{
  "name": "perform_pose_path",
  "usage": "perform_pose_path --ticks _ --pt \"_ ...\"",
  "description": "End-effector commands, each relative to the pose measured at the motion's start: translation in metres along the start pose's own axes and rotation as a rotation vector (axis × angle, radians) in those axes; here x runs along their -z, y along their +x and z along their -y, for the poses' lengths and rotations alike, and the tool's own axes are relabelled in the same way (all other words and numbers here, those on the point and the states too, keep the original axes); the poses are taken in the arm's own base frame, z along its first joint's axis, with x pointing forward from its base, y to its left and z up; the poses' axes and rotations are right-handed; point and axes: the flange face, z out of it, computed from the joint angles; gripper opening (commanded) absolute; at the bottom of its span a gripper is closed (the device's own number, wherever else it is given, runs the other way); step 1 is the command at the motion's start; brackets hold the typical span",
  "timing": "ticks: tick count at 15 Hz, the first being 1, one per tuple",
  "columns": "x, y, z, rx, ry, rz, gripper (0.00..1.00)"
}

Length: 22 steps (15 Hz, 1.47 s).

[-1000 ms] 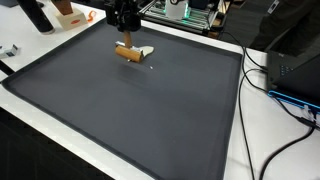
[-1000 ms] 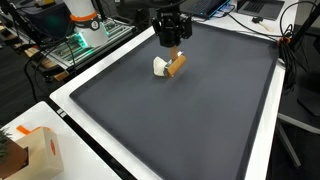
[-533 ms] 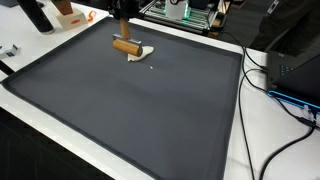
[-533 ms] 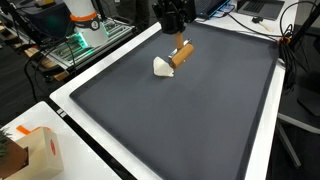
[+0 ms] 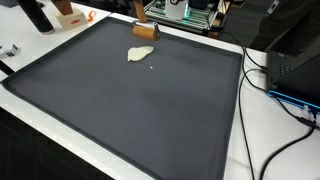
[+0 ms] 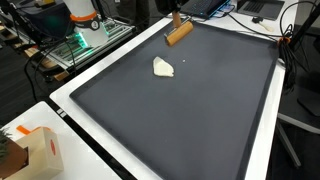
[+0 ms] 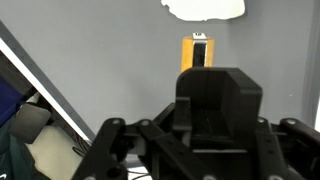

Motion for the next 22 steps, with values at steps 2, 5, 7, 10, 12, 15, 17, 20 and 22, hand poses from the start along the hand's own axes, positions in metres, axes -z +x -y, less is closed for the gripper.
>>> perform_pose_path --ticks 2,5,7,10,12,15,17,20,22 --pt "0.027 0.005 0.013 -0.204 0.066 -0.045 0.21" --pt "0.034 0.009 0.017 -0.332 0.077 -0.027 0.21" --pt "0.038 0.012 0.019 -0.412 0.084 -0.019 0.21" --pt "0.03 0.012 0.015 -0.403 0.084 -0.014 0.46" --pt "0.033 0.016 0.017 -0.421 0.087 -0.015 0.46" --pt "0.033 0.016 0.017 -0.426 0.087 -0.015 0.46" --pt "0.024 0.016 0.017 -0.483 0.123 -0.036 0.21" --pt "0.005 0.009 0.02 -0.63 0.206 -0.092 0.21" --pt "-0.007 0.004 0.021 -0.718 0.249 -0.123 0.21"
